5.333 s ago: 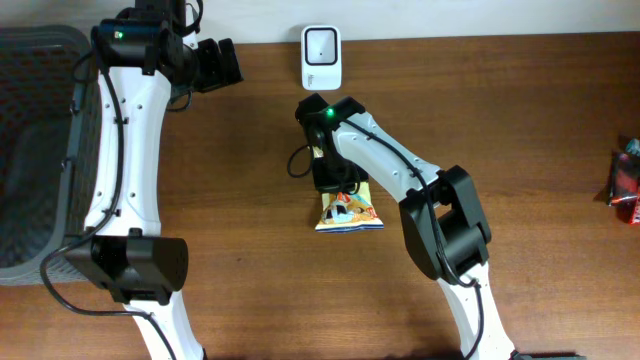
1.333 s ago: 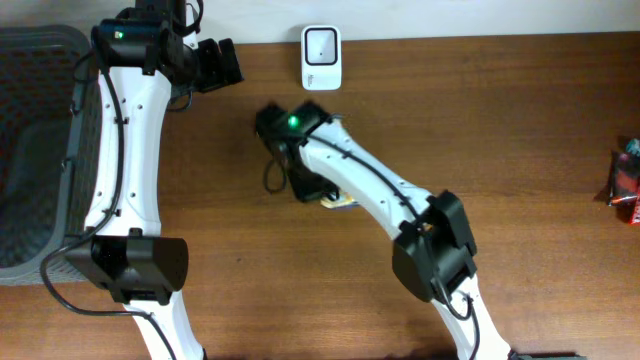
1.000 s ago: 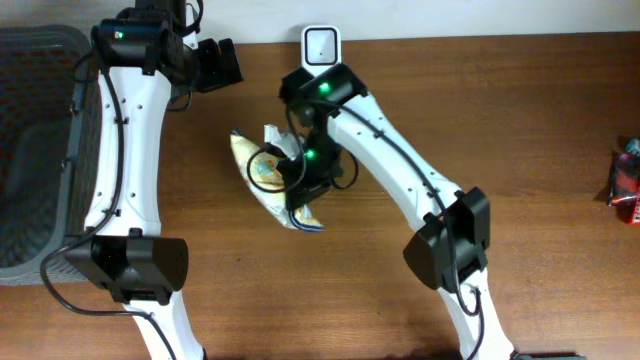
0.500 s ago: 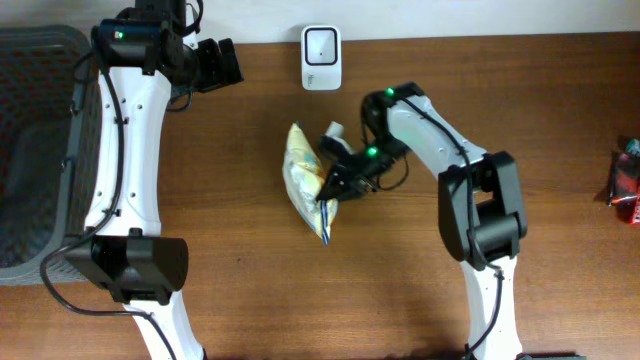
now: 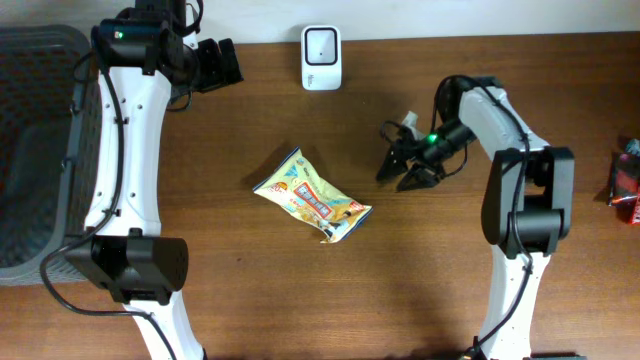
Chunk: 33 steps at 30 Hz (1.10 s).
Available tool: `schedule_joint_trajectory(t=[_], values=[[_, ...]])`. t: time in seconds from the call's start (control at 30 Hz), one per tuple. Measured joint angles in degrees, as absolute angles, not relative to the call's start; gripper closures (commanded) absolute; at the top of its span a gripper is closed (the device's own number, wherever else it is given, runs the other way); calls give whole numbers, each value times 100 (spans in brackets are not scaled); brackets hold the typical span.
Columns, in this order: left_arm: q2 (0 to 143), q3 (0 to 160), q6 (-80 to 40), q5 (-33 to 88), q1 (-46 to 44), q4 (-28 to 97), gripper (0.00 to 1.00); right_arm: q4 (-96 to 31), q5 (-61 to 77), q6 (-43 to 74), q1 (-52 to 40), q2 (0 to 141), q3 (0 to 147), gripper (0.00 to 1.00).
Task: Scan the item barcode
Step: 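Move both grippers toward the yellow bag at the table centre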
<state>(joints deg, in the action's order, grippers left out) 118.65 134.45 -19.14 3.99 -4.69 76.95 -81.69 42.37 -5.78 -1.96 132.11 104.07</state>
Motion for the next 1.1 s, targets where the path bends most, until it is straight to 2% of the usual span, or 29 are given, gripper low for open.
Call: schedule_joint_trajectory(t=[0.23,0.6,0.77,0.93,0.97,1.0,1.03,1.1], values=[[11865,13445,-1914,399,-469,7693,1,-8171,3251,-12,-392,12700,10707,36],[11865,13445,-1914,397,-469,7695,1,-8665,2362,607,-423,10097,10844,32],[11865,13445,-1914,399,-469,7695,1,-9238,1927,679,-576,9679,10851,32],[11865,13445,-1916,399,-469,7690,1,-9301,1507,932,-1070,9570,10785,28],[11865,13445,-1916,401,-469,7693,1,-9306,1389,1020,-1212,9522,10735,26],[11865,13445,-1914,410,-469,7717,1,-9303,1299,1083,-1310,9489,10711,17],[11865,13445,-1916,447,-469,7784,1,-9295,1186,1170,-1415,9450,10676,1],[11865,13443,-1918,561,-469,8036,1,-9218,1066,1288,-1525,9417,10619,1]])
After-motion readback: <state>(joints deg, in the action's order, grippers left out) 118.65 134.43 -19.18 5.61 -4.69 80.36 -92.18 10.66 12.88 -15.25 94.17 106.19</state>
